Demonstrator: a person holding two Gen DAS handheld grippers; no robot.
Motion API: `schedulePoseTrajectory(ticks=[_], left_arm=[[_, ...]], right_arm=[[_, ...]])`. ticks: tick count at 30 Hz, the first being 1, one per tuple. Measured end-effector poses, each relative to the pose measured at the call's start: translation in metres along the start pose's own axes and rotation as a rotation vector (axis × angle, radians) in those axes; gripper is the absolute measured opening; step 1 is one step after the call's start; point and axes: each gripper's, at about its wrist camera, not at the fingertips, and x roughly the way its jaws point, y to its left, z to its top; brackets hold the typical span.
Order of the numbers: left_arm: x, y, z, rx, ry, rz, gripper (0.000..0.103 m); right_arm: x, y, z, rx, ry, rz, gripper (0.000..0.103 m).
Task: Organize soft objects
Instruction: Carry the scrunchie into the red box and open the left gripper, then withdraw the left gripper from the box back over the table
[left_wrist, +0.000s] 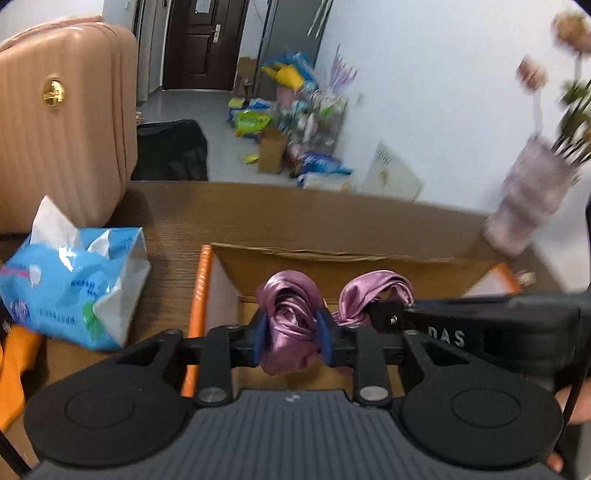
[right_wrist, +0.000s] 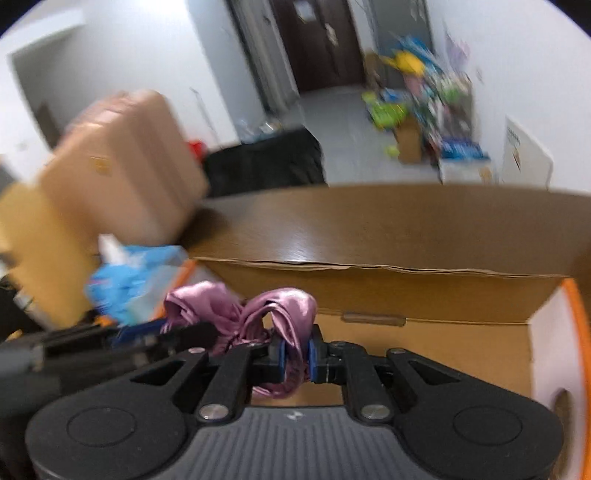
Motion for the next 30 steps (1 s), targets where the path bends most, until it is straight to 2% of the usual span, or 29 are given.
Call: schedulePoseTrajectory(ticks=[1, 5, 6, 8, 10, 14, 17, 20, 22, 30], left_arm=[[0.004, 0.002, 0.001, 0.001, -0.008, 0.011, 0.034], [-0.002, 0.009, 0.004, -0.006, -0.051, -0.010, 0.050], [-0.005, 0.009, 0.004, 0.003, -0.061, -0.017, 0.052], [-0.019, 0.009, 0.005, 0.015, -0.085, -0.016, 0.054], [-0.036, 0.008, 0.009, 0.019, -0.102, -0.012, 0.064], [-0.089, 0.005, 0.008, 0.059, -0.193, 0.039, 0.072], [-0.140, 0.008, -0.001, 0.060, -0.275, 0.075, 0.079], [-0.180, 0.009, -0.011, 0.051, -0.324, 0.098, 0.084], [-0.204, 0.007, -0.020, 0.054, -0.365, 0.108, 0.091], [-0.262, -0.004, -0.057, 0.043, -0.468, 0.126, 0.091]], right_arm=[[0.009, -0.001, 0.003, 0.015, 0.017, -0.017, 0.023], [0.018, -0.010, 0.001, 0.043, 0.011, -0.011, 0.047], [0.014, -0.012, 0.000, 0.052, 0.005, -0.003, 0.050], [-0.003, -0.016, -0.004, 0.052, -0.020, -0.002, 0.050], [-0.027, -0.022, -0.005, 0.036, -0.056, -0.037, 0.051], [-0.093, -0.026, -0.012, -0.013, -0.136, -0.084, 0.062], [-0.151, -0.032, -0.031, -0.045, -0.223, -0.154, 0.074], [-0.201, -0.040, -0.055, -0.051, -0.301, -0.200, 0.077], [-0.229, -0.044, -0.069, -0.049, -0.341, -0.214, 0.081], [-0.306, -0.029, -0.128, -0.057, -0.503, -0.247, 0.084]])
